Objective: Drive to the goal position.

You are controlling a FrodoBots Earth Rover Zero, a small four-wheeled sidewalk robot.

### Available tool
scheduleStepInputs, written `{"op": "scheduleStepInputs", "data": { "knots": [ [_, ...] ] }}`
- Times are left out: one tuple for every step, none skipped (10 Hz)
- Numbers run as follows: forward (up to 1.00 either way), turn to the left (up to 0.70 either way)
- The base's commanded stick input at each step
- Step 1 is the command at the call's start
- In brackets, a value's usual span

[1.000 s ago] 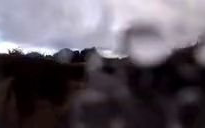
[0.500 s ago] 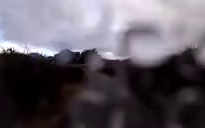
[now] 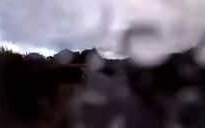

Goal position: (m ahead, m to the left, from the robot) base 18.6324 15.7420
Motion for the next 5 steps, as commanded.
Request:
{"op": "scheduleStepInputs", "data": {
  "knots": [
    [0.70,0.00],
    [0.70,0.00],
    [0.70,0.00],
    [0.70,0.00],
    [0.70,0.00]
  ]
}}
